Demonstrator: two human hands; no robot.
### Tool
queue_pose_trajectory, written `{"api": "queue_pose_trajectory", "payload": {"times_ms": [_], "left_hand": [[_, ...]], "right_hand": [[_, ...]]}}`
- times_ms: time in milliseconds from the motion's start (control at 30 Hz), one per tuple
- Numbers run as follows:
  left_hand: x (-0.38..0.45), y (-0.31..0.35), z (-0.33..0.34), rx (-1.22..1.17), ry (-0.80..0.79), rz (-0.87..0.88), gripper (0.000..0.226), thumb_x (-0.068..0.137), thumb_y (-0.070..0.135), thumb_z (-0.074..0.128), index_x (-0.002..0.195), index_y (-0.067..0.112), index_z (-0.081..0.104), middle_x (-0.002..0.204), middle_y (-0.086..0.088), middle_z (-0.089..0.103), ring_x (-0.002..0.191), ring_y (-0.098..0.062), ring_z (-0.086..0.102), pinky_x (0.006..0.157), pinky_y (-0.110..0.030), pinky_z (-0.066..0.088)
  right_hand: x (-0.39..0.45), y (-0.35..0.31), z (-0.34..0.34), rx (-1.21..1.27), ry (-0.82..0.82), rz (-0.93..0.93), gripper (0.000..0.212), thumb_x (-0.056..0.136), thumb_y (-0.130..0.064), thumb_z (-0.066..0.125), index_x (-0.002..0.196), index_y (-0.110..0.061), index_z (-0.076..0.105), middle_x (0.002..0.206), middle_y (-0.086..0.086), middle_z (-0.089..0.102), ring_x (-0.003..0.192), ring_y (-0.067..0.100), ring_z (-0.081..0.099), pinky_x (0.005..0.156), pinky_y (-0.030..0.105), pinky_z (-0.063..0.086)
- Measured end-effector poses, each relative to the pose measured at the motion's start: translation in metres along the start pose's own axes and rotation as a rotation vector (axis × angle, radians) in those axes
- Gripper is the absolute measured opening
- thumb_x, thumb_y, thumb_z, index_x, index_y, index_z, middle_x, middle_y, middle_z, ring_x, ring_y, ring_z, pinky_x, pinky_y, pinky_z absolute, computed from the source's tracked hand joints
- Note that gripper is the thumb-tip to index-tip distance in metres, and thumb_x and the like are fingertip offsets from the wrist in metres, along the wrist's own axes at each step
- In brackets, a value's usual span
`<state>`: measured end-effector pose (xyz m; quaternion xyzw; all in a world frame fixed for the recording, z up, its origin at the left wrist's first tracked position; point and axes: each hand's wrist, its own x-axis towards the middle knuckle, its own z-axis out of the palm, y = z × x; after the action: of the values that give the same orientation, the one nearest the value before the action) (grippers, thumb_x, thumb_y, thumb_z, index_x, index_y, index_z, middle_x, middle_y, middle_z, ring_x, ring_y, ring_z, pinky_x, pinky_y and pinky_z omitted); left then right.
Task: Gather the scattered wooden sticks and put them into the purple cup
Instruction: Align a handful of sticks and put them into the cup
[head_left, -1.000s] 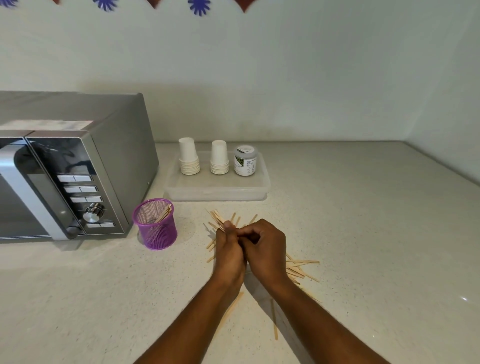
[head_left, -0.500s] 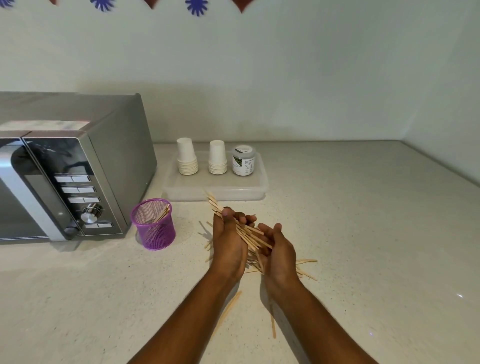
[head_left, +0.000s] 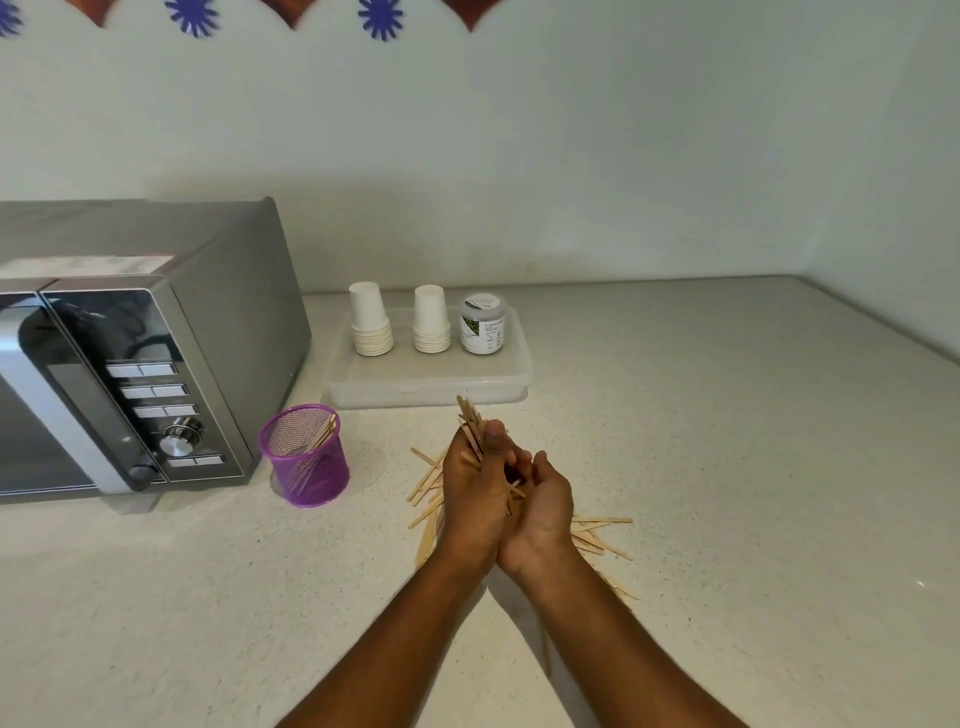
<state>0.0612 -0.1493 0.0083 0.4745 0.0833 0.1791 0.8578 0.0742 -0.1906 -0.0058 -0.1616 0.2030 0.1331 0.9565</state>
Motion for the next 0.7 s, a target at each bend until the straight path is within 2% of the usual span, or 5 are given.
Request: {"api": "queue_pose_trajectory", "payload": {"times_ms": [200, 333, 467, 533, 700], "left_hand": [[0.004, -0.002, -0.005, 0.155, -0.034, 0.007, 0.016, 0.097, 0.023, 0.068, 0.098, 0.008, 0.064, 0.077, -0.012, 0.064, 0.070, -0.018, 0.062, 0.073, -0.036, 0.056], [0.000, 0.002, 0.002, 0.017, 0.044, -0.022, 0.021, 0.100, 0.027, 0.062, 0.094, 0.009, 0.069, 0.064, -0.009, 0.060, 0.063, -0.019, 0.060, 0.074, -0.038, 0.055], [-0.003, 0.002, 0.007, -0.105, 0.115, -0.098, 0.040, 0.101, 0.038, 0.058, 0.073, 0.014, 0.073, 0.087, -0.018, 0.072, 0.082, -0.030, 0.066, 0.082, -0.047, 0.051], [0.001, 0.003, 0.003, -0.102, 0.110, -0.083, 0.043, 0.102, 0.037, 0.054, 0.069, 0.017, 0.073, 0.083, -0.016, 0.073, 0.081, -0.029, 0.071, 0.076, -0.041, 0.057], [0.006, -0.001, -0.006, -0.127, 0.087, -0.077, 0.020, 0.100, 0.028, 0.061, 0.091, 0.013, 0.071, 0.073, -0.012, 0.072, 0.072, -0.027, 0.074, 0.066, -0.037, 0.059]], "right_hand": [[0.002, -0.001, -0.006, -0.015, 0.001, 0.001, 0.069, 0.108, -0.039, 0.035, 0.067, -0.006, 0.080, 0.072, 0.009, 0.075, 0.068, 0.022, 0.078, 0.078, 0.038, 0.050], [0.006, 0.000, -0.008, 0.081, -0.007, 0.040, 0.066, 0.107, -0.038, 0.034, 0.072, -0.003, 0.078, 0.074, 0.011, 0.074, 0.072, 0.029, 0.078, 0.084, 0.044, 0.051], [0.006, -0.004, -0.012, -0.004, 0.017, 0.029, 0.050, 0.106, -0.035, 0.035, 0.107, -0.003, 0.073, 0.099, 0.018, 0.077, 0.092, 0.036, 0.077, 0.094, 0.049, 0.053], [0.007, -0.006, -0.013, -0.051, 0.027, 0.006, 0.049, 0.107, -0.033, 0.035, 0.120, -0.002, 0.071, 0.110, 0.020, 0.076, 0.106, 0.038, 0.072, 0.103, 0.050, 0.051], [0.000, -0.005, -0.008, -0.005, 0.002, 0.019, 0.048, 0.106, -0.030, 0.040, 0.095, -0.004, 0.078, 0.094, 0.016, 0.077, 0.089, 0.033, 0.077, 0.085, 0.047, 0.055]]}}
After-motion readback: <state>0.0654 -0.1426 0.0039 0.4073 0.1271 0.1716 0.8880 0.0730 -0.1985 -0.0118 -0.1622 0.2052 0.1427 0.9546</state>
